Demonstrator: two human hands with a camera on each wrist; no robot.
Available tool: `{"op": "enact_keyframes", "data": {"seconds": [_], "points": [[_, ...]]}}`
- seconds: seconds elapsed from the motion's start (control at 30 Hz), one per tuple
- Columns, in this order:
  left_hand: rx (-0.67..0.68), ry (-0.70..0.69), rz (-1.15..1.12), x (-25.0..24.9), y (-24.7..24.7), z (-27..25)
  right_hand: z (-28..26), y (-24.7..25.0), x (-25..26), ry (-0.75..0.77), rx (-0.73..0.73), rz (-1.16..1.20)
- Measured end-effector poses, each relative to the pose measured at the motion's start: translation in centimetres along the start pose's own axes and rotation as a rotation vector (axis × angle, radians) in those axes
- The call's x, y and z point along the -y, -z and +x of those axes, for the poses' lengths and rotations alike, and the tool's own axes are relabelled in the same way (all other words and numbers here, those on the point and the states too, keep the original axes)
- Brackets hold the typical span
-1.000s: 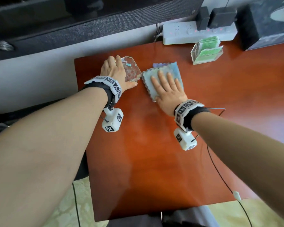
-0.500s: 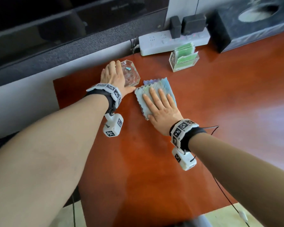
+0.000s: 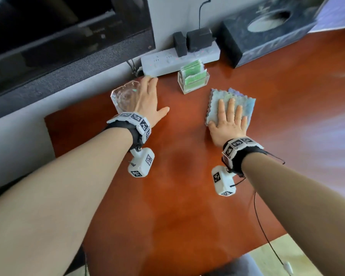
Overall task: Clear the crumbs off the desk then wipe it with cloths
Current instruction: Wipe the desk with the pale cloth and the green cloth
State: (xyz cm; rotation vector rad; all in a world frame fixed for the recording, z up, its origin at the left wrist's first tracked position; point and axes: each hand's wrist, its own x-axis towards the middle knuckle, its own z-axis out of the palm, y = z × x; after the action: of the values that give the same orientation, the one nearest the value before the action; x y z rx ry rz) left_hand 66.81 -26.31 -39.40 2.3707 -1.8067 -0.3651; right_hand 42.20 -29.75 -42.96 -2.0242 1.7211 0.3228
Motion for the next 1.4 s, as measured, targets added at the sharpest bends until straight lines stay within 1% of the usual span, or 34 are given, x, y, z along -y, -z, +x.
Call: {"op": "enact_keyframes", "data": {"seconds": [0.07, 0.1, 0.13, 0.17, 0.23, 0.27, 0.3, 0.33, 0.37, 0.47, 0.53, 0.63, 0.77, 1.0, 1.13, 1.27, 1.4], "points": [[0.001, -0.027, -0.036, -2.6, -0.1, 1.0, 0.1, 0.1, 0.5, 0.02, -0.01, -0.004], [-0.005, -0.026, -0.038, -3.9, -0.1, 1.6, -0.3, 0.1, 0.5, 0.08, -0.006, -0.034], [-0.013, -0.013, -0.035, -5.0, -0.1, 2.2, -0.8, 0.0, 0.3, 0.182, 0.001, -0.088], [-0.023, 0.012, -0.03, -6.2, -0.1, 2.7, -1.3, 0.0, -0.2, 0.316, 0.013, -0.155], [-0.04, 0.088, -0.012, -8.2, -0.2, 3.9, -1.9, 0.5, -1.6, 0.566, 0.061, -0.265], [-0.041, 0.132, -0.003, -9.1, -0.4, 4.4, -1.7, 0.9, -2.3, 0.645, 0.095, -0.291], [-0.033, 0.177, 0.003, -9.8, -0.5, 4.9, -1.2, 1.4, -3.0, 0.691, 0.128, -0.298], [-0.019, 0.217, 0.009, -10.4, -0.7, 5.3, -0.4, 1.9, -3.5, 0.704, 0.155, -0.296], [-0.003, 0.248, 0.019, -10.8, -0.9, 5.6, 0.6, 2.4, -4.1, 0.684, 0.165, -0.281], [0.026, 0.303, 0.064, -11.4, -1.0, 6.0, 3.4, 4.6, -5.4, 0.507, 0.084, -0.231], [0.043, 0.316, 0.102, -11.2, -0.8, 5.8, 5.1, 6.0, -5.9, 0.459, 0.062, -0.233], [0.071, 0.352, 0.127, -10.2, -0.5, 4.9, 7.4, 7.7, -5.0, 0.496, 0.084, -0.27], [0.066, 0.392, 0.167, -8.3, -0.2, 2.9, 9.6, 8.3, -1.9, 0.547, 0.072, -0.311], [0.085, 0.387, 0.269, -6.7, 0.9, 0.8, 10.7, 7.9, 4.4, 0.562, 0.092, -0.258], [0.086, 0.393, 0.282, -6.0, 0.9, -0.1, 10.4, 7.4, 4.8, 0.618, 0.114, -0.288], [0.076, 0.406, 0.24, -6.0, 0.8, -0.3, 10.2, 7.5, 4.1, 0.675, 0.168, -0.292], [0.081, 0.429, 0.177, -5.9, 1.9, -0.7, 10.1, 7.0, 5.1, 0.718, 0.193, -0.29]]}}
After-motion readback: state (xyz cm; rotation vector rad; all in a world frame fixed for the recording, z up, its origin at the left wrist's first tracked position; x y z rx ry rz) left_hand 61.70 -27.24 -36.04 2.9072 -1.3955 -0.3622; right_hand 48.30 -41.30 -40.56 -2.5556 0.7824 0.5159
